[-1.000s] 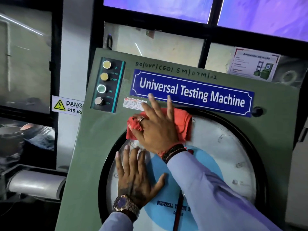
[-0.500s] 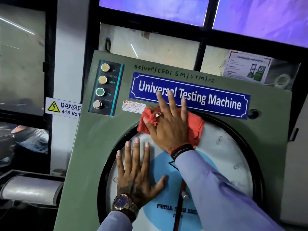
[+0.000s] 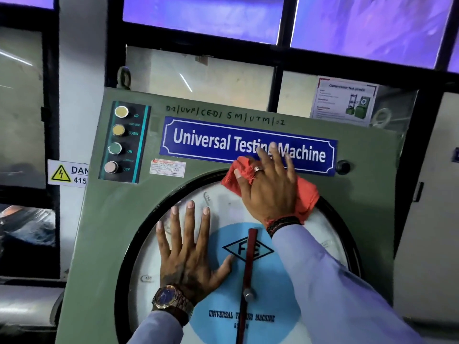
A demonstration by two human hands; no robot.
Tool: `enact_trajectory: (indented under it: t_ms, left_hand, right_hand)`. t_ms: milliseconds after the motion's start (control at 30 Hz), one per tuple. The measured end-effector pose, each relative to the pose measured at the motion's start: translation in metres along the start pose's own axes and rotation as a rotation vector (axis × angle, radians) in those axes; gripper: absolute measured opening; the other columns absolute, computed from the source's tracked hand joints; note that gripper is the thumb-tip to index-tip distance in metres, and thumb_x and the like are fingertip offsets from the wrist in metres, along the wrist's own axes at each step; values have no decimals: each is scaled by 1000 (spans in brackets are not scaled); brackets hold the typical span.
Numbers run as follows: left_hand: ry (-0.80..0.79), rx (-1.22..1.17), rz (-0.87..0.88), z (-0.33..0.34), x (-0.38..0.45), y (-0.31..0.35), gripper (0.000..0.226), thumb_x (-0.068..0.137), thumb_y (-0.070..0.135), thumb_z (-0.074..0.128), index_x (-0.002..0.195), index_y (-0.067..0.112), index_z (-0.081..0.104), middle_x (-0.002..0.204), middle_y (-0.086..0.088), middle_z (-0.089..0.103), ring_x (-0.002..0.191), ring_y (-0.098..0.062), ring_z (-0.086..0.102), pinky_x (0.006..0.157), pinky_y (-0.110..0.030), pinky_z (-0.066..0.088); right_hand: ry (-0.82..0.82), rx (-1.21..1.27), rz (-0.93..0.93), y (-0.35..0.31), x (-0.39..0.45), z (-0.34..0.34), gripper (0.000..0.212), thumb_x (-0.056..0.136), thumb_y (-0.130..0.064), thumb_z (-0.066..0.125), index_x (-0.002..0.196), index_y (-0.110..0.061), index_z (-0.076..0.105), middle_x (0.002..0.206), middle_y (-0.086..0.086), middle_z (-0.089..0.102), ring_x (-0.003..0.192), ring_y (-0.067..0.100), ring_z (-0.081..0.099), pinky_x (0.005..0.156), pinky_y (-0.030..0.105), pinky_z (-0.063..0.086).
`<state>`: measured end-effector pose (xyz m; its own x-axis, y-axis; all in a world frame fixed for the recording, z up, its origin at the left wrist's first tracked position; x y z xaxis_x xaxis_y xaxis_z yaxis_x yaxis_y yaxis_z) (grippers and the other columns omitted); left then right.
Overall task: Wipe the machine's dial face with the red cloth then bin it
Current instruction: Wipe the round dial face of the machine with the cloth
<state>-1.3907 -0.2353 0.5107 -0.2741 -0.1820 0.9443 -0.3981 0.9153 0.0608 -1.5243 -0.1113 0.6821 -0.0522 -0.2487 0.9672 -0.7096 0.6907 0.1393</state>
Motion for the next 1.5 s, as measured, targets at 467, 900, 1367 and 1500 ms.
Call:
enact_trajectory:
  t_ms: [467, 900, 1367, 1500]
  left_hand:
    - [-61, 56, -11, 8, 6, 9, 115, 86, 89, 44, 175, 21, 17, 183, -16, 10, 168, -48, 6, 127, -80, 5]
    - [-117, 95, -7, 1, 5, 9, 115, 85, 91, 44, 175, 22, 21, 184, -12, 7, 169, -45, 3, 128, -79, 6]
    - [-135, 98, -15, -13, 9, 8, 113, 82, 90, 49, 174, 28, 25, 184, -9, 14, 169, -42, 9, 130, -74, 8]
    - [-101, 29, -47, -30, 15, 11, 94, 89, 73, 48, 168, 24, 40, 179, -8, 31, 165, -42, 28, 127, -70, 20]
  right_hand:
    - [-48, 24, 1, 12, -5, -7, 60, 110, -60, 39, 149, -23, 65, 170, 7, 48, 166, 36, 26, 135, 61, 19]
    - [-81, 11, 285, 51, -36, -17, 59, 110, -59, 33, 166, -42, 40, 179, 4, 30, 169, 38, 16, 135, 63, 13]
    - [-303, 325, 446, 73, 0, -86, 39, 110, -37, 59, 81, -11, 67, 95, 15, 67, 96, 39, 68, 83, 43, 48]
    - [-366, 448, 834, 105, -2, -113, 44, 102, -41, 68, 78, -5, 70, 81, 14, 73, 80, 35, 68, 73, 33, 43]
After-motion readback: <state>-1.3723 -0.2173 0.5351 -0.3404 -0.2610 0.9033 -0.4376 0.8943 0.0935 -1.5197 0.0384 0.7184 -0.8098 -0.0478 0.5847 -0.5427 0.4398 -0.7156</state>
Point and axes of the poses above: each hand's wrist, its own x-axis towards the middle knuckle, its own z-axis out of the palm, y = z × x, the point moved 2 cm from there along x, towards the middle knuckle
